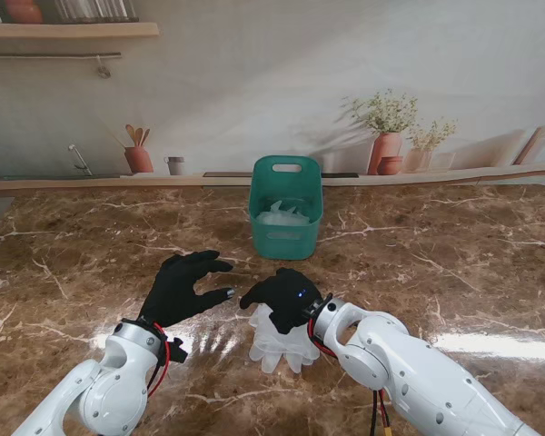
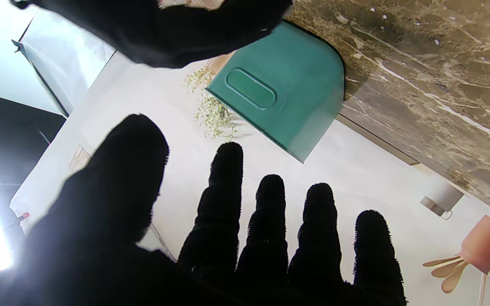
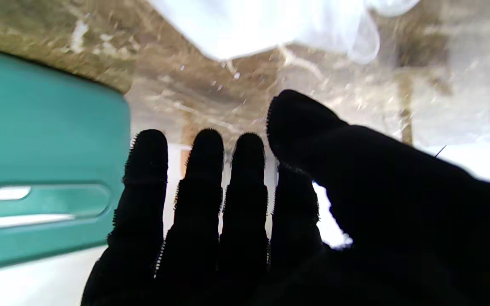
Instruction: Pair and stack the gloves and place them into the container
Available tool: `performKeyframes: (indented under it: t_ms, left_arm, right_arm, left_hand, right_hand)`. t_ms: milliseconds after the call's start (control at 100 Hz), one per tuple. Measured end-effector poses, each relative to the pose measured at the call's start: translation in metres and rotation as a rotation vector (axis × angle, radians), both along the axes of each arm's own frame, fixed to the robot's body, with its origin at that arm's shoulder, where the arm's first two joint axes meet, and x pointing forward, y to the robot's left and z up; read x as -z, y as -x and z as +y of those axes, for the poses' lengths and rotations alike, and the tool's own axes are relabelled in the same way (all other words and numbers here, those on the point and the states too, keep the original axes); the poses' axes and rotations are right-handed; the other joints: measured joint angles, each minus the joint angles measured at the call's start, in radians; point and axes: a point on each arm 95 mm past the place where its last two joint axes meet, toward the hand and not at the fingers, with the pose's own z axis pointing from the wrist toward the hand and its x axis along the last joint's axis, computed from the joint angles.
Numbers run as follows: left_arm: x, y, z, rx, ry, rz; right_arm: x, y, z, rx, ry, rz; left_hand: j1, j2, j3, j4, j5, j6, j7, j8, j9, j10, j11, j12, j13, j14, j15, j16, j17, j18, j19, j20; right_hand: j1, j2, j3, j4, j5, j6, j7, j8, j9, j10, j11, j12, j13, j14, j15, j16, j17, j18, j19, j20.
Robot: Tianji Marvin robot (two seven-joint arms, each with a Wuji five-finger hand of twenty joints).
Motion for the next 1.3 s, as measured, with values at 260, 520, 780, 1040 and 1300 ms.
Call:
performKeyframes:
  t_ms: [260, 520, 780, 1040, 1300]
  left_arm:
    - [-0.001, 0.001, 0.003, 0.0, 0.002, -0.001]
    - [0.0, 0.0, 0.005, -0.012, 0.008, -0.004]
    - [0.003, 0.001, 0.007, -0.012, 0.02, 0.002]
    - [0.004, 0.001, 0.006, -0.01, 0.028, 0.009]
    - [0.005, 0.0, 0.007, -0.008, 0.028, 0.015]
  right_arm:
    - [0.022, -0.004, 0.013, -0.114, 0.231, -0.021]
    - [0.033, -0.017, 0.007, -0.077, 0.254, -0.088]
    - [0.035, -0.022, 0.01, -0.052, 0.202, -0.119]
    - [0.035, -0.025, 0.008, -0.043, 0.199, -0.095]
    - [0.038, -0.029, 0.006, -0.035, 0.14, -0.084]
  left_hand:
    - [0.0, 0.0, 0.0, 0.0, 0.0, 0.0, 0.0, 0.0, 0.0, 0.0, 0.0, 0.0, 0.0, 0.0, 0.0, 0.0, 0.0, 0.0, 0.0, 0.001]
    - [0.0, 0.0, 0.0, 0.0, 0.0, 0.0, 0.0, 0.0, 0.0, 0.0, 0.0, 0.0, 0.0, 0.0, 0.0, 0.0, 0.0, 0.001, 0.0, 0.001]
    - [0.0, 0.011, 0.0, 0.0, 0.0, 0.0, 0.0, 0.0, 0.0, 0.0, 0.0, 0.0, 0.0, 0.0, 0.0, 0.0, 0.0, 0.003, 0.0, 0.001]
    - [0.0, 0.011, 0.0, 0.0, 0.0, -0.002, 0.0, 0.0, 0.0, 0.0, 0.0, 0.0, 0.0, 0.0, 0.0, 0.0, 0.0, 0.004, 0.0, 0.001]
    - [0.0, 0.021, -0.019, 0.0, 0.03, -0.003, 0.024, 0.003, 0.0, 0.0, -0.001, 0.0, 0.0, 0.0, 0.0, 0.0, 0.0, 0.011, 0.0, 0.001]
  right_hand:
    - [-0.044, -0.036, -0.051, 0.0, -0.167, 0.098, -0.116, -0.048, -0.133, 0.004, -0.011, -0.06, -0.114, -0.016, -0.012, -0.05, -0.09, 0.014, -0.057, 0.005]
    - [-0.113, -0.112, -0.047, -0.001, -0.141, 0.156, -0.048, 0.0, 0.024, -0.049, 0.479, 0.435, -0.06, 0.006, 0.37, 0.296, -0.076, 0.028, -0.02, 0.1]
    - [-0.085, -0.207, -0.067, -0.197, 0.296, -0.198, 0.586, 0.143, 0.051, -0.075, 0.511, 0.735, -0.198, 0.005, 0.592, 0.456, -0.135, 0.041, 0.028, 0.125]
    - [-0.081, -0.194, -0.067, -0.206, 0.293, -0.233, 0.584, 0.32, 0.031, 0.107, 0.098, 0.024, 0.065, 0.131, 0.156, 0.016, 0.084, 0.091, 0.138, 0.138]
    - [-0.014, -0.174, -0.077, -0.206, 0.325, -0.21, 0.585, 0.435, 0.444, -0.038, 0.352, 0.422, 0.392, 0.05, 0.519, 0.282, 0.296, 0.065, 0.387, 0.138]
